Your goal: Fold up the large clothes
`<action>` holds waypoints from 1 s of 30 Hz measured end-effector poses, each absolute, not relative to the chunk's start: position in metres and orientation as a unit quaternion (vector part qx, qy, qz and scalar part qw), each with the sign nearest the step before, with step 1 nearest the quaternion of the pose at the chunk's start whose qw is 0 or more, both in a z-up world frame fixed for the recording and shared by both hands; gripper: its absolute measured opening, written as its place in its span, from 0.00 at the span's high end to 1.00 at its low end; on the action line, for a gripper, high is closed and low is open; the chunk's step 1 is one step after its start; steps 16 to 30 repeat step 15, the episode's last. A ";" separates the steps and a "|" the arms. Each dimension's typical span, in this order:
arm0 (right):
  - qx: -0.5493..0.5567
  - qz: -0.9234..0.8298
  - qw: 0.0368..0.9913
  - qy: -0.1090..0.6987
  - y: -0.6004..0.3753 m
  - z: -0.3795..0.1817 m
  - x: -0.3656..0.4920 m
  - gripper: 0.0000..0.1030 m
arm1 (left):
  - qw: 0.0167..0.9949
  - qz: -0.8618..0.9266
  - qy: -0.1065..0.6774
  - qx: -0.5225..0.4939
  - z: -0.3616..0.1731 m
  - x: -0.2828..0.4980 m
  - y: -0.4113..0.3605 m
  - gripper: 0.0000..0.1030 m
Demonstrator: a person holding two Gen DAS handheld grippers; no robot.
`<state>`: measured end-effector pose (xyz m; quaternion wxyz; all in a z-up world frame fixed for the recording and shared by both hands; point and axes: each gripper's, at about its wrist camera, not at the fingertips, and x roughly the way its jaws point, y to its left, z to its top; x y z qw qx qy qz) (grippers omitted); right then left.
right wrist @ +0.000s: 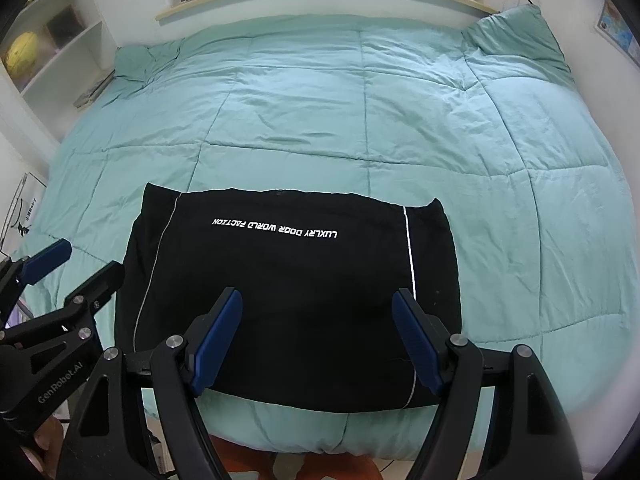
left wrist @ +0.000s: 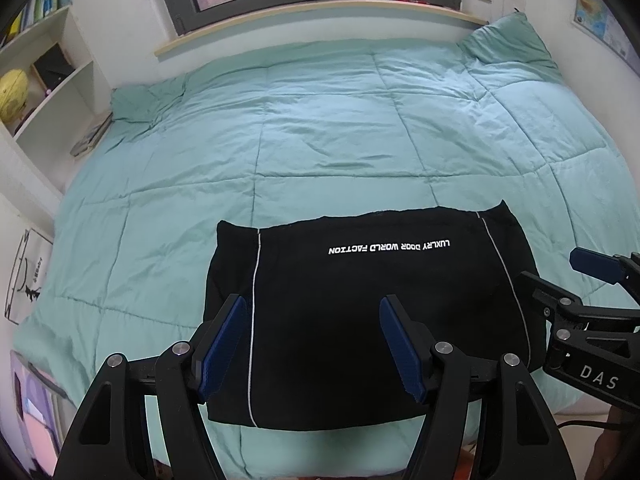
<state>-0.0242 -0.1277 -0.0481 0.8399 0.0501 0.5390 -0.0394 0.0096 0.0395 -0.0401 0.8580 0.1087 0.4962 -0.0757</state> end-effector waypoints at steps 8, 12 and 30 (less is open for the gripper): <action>0.054 -0.035 0.837 0.544 -0.125 -0.051 -0.025 0.24 | 0.870 -0.046 0.480 0.103 -0.037 0.010 0.049 0.31; 0.053 -0.035 0.835 0.546 -0.126 -0.053 -0.025 0.24 | 0.881 -0.022 0.460 0.106 -0.033 0.010 0.055 0.31; 0.053 -0.036 0.834 0.547 -0.127 -0.054 -0.025 0.24 | 0.878 -0.028 0.466 0.104 -0.035 0.013 0.059 0.31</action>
